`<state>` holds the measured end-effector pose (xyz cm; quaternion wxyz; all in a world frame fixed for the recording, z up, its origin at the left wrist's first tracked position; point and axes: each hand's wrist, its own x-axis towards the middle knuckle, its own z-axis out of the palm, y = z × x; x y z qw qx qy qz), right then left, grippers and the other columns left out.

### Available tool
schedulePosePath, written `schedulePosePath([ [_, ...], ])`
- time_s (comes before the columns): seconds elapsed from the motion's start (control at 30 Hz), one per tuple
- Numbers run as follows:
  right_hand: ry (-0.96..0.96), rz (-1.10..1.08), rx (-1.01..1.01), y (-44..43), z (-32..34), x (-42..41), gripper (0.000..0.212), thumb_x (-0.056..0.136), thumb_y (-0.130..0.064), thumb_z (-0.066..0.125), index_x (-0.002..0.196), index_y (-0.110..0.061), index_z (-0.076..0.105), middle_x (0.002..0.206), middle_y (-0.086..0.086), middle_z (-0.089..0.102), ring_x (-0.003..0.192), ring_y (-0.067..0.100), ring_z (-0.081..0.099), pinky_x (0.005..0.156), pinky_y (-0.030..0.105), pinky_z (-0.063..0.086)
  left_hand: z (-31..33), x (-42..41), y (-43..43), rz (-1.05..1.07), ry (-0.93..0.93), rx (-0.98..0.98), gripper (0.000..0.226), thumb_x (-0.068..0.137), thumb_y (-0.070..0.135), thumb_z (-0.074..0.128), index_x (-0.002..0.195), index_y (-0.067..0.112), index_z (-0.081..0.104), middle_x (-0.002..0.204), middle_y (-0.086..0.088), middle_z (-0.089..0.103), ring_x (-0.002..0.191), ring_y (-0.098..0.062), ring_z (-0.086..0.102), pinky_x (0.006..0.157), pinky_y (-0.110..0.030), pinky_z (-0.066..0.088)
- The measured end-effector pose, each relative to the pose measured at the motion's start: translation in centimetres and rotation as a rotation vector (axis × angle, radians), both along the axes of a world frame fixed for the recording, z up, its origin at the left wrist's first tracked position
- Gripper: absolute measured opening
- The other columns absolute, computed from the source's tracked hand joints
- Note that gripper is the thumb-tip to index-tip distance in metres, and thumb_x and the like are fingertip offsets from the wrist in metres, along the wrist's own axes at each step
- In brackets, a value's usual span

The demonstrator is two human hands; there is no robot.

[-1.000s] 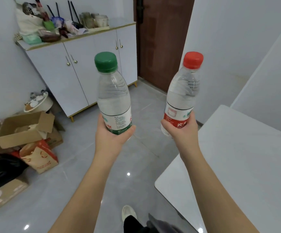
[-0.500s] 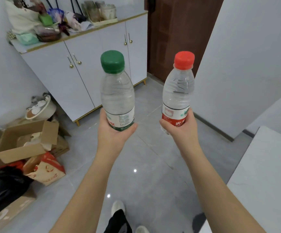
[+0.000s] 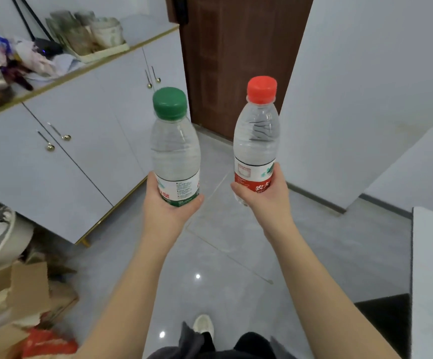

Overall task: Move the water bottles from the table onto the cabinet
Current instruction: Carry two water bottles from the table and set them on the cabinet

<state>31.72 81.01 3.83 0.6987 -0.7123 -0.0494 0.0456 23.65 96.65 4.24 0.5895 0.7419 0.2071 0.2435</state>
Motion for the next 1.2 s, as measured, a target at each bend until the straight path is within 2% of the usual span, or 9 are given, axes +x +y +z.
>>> schedulePosePath([
  [0.13,0.018,-0.015,0.002,2.9,-0.1,3.7,0.062,0.070,-0.007,0.083,0.123,-0.014,0.053,0.109,0.001,0.067,0.094,0.013,0.068,0.079,0.031,0.058,-0.2,4.4,3.2,0.003,0.011,-0.024,0.062,0.064,0.004,0.086,0.100,0.036,0.047,0.100,0.015,0.065,0.089,0.003,0.064,0.077,-0.021,0.052],
  [0.2,0.021,-0.016,0.010,4.1,-0.1,6.0,0.063,0.068,-0.009,0.084,0.123,-0.016,0.053,0.111,0.001,0.067,0.097,0.014,0.068,0.081,0.032,0.059,-0.5,6.7,4.4,0.004,-0.001,-0.045,0.061,0.065,0.004,0.085,0.107,0.029,0.050,0.102,0.011,0.066,0.091,-0.002,0.065,0.079,-0.025,0.053],
  [0.37,0.005,0.002,0.040,6.3,-0.6,13.1,0.059,0.069,-0.005,0.082,0.120,-0.017,0.055,0.106,0.001,0.068,0.090,0.009,0.068,0.074,0.025,0.058,-1.2,13.6,6.9,0.028,-0.004,-0.060,0.059,0.066,0.003,0.085,0.108,0.027,0.050,0.102,0.009,0.068,0.093,-0.008,0.066,0.078,-0.029,0.054],
  [0.53,-0.052,0.072,0.014,8.3,-0.8,22.9,0.052,0.074,0.002,0.078,0.101,-0.035,0.052,0.095,-0.014,0.065,0.077,-0.008,0.064,0.064,0.013,0.054,-1.6,22.3,8.2,0.111,-0.001,-0.045,0.060,0.065,0.006,0.085,0.106,0.030,0.049,0.102,0.011,0.067,0.091,-0.003,0.065,0.073,-0.019,0.051],
  [0.63,-0.076,0.143,-0.001,9.1,0.2,29.1,0.053,0.075,0.000,0.079,0.101,-0.036,0.049,0.097,-0.019,0.061,0.082,-0.014,0.062,0.068,0.010,0.053,-1.1,27.8,8.8,0.159,-0.009,-0.042,0.060,0.065,0.007,0.085,0.111,0.022,0.050,0.103,0.005,0.067,0.093,-0.011,0.066,0.074,-0.025,0.052],
  [0.8,-0.134,0.210,0.000,10.6,1.8,38.5,0.058,0.073,0.001,0.080,0.110,-0.032,0.051,0.103,-0.013,0.064,0.087,-0.006,0.065,0.075,0.016,0.056,0.3,35.4,9.6,0.228,-0.065,-0.077,0.061,0.065,0.006,0.086,0.114,0.017,0.051,0.102,0.007,0.069,0.094,-0.011,0.067,0.080,-0.031,0.053],
  [0.93,-0.139,0.252,0.004,12.4,1.9,43.6,0.055,0.074,0.000,0.081,0.103,-0.034,0.050,0.100,-0.017,0.062,0.086,-0.011,0.063,0.073,0.014,0.055,0.4,40.0,10.7,0.252,-0.070,-0.077,0.060,0.066,0.005,0.085,0.111,0.025,0.050,0.103,0.008,0.069,0.096,-0.011,0.067,0.083,-0.036,0.055],
  [1.07,-0.128,0.284,-0.016,14.9,1.4,48.1,0.056,0.073,-0.001,0.081,0.107,-0.033,0.051,0.100,-0.016,0.064,0.087,-0.008,0.065,0.077,0.020,0.057,0.0,44.5,12.8,0.275,-0.054,-0.075,0.059,0.061,0.017,0.084,0.104,0.038,0.049,0.103,0.006,0.069,0.096,-0.015,0.067,0.082,-0.042,0.057],
  [1.2,-0.111,0.296,-0.010,18.5,0.9,53.1,0.054,0.073,0.001,0.081,0.104,-0.032,0.052,0.097,-0.015,0.064,0.083,-0.008,0.065,0.075,0.019,0.057,-0.5,49.5,15.7,0.299,-0.060,-0.082,0.058,0.062,0.017,0.084,0.101,0.040,0.048,0.102,0.008,0.068,0.094,-0.010,0.067,0.078,-0.031,0.054],
])
